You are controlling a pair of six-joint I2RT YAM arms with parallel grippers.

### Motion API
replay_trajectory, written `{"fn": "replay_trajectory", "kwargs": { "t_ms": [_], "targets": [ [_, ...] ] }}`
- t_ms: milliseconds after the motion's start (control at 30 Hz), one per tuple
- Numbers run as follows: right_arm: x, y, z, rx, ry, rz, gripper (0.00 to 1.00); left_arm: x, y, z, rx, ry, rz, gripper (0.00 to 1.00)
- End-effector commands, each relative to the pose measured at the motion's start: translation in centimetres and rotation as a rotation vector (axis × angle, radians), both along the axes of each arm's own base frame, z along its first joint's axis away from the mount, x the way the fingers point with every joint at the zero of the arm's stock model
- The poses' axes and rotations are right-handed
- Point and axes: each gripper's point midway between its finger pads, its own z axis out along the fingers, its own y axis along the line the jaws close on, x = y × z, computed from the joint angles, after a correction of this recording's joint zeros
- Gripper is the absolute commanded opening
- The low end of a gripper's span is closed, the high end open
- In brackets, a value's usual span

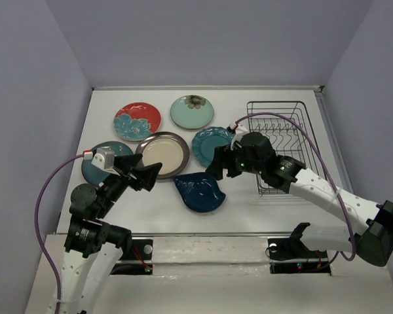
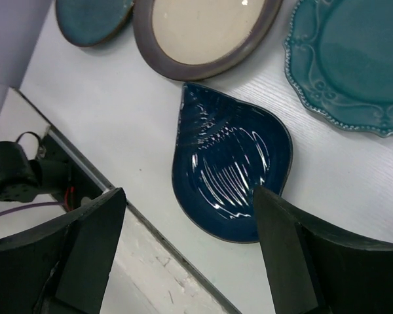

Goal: Load the plates into the dish rack

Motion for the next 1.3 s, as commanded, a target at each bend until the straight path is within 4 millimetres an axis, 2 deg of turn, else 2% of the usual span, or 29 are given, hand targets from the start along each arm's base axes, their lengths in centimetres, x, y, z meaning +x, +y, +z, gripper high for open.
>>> {"fn": "replay_trajectory", "kwargs": {
  "t_ms": [0, 233, 333, 367, 400, 600, 633, 733, 833, 933, 1033, 1067, 1100, 1267],
  "targets": [
    [0.5, -0.3, -2.2, -0.091, 0.007, -0.011, 0.84, -0.4, -0.2, 1.2, 0.001, -0.049, -0.024, 0.99],
    [1.0, 0.2, -4.3, -0.155, 0.025, 0.005, 0.84, -0.4, -0.3, 1.2, 0.001, -0.049, -0.024, 0.99],
    [1.4, 0.3, -5.9, -0.200, 0.037, 0.008, 0.81, -0.4, -0.3, 1.2, 0.001, -0.049, -0.024, 0.99],
    [1.7, 0.2, -6.8, -0.228, 0.042, 0.003, 0.72, -0.4, -0.3, 1.1, 0.000, -0.047, -0.026, 0.99],
    [1.9, 0.0, -7.3, -0.245, 0.041, -0.005, 0.70, -0.4, -0.3, 1.2, -0.001, -0.050, -0.026, 0.99],
    [2.4, 0.0, -11.3, -0.341, 0.087, 0.005, 0.69, -0.4, -0.3, 1.2, -0.001, -0.050, -0.027, 0.99],
    [3.0, -0.4, -12.4, -0.384, 0.092, -0.025, 0.69, -0.4, -0.3, 1.2, -0.001, -0.050, -0.026, 0.99],
    [3.5, -1.4, -14.2, -0.444, 0.088, -0.063, 0.69, -0.4, -0.3, 1.1, 0.000, -0.047, -0.027, 0.99],
    [3.3, -1.3, -15.1, -0.456, 0.096, -0.039, 0.69, -0.2, -0.4, 0.9, 0.003, -0.042, -0.032, 0.99],
    [2.9, -1.3, -17.6, -0.493, 0.134, -0.009, 0.68, -0.3, -0.5, 1.0, 0.002, -0.045, -0.035, 0.99],
    [2.9, -1.2, -18.5, -0.497, 0.141, -0.006, 0.63, -0.3, -0.5, 0.9, 0.001, -0.044, -0.034, 0.99],
    [2.8, -0.5, -18.5, -0.466, 0.137, 0.020, 0.60, -0.3, -0.4, 1.0, 0.000, -0.047, -0.032, 0.99],
    [2.3, 0.3, -18.6, -0.424, 0.137, 0.062, 0.59, -0.2, -0.5, 0.8, 0.001, -0.041, -0.034, 0.99],
    [1.4, 1.5, -19.3, -0.363, 0.127, 0.149, 0.58, -0.1, -0.4, 0.8, 0.000, -0.040, -0.029, 0.99]
  ]
}}
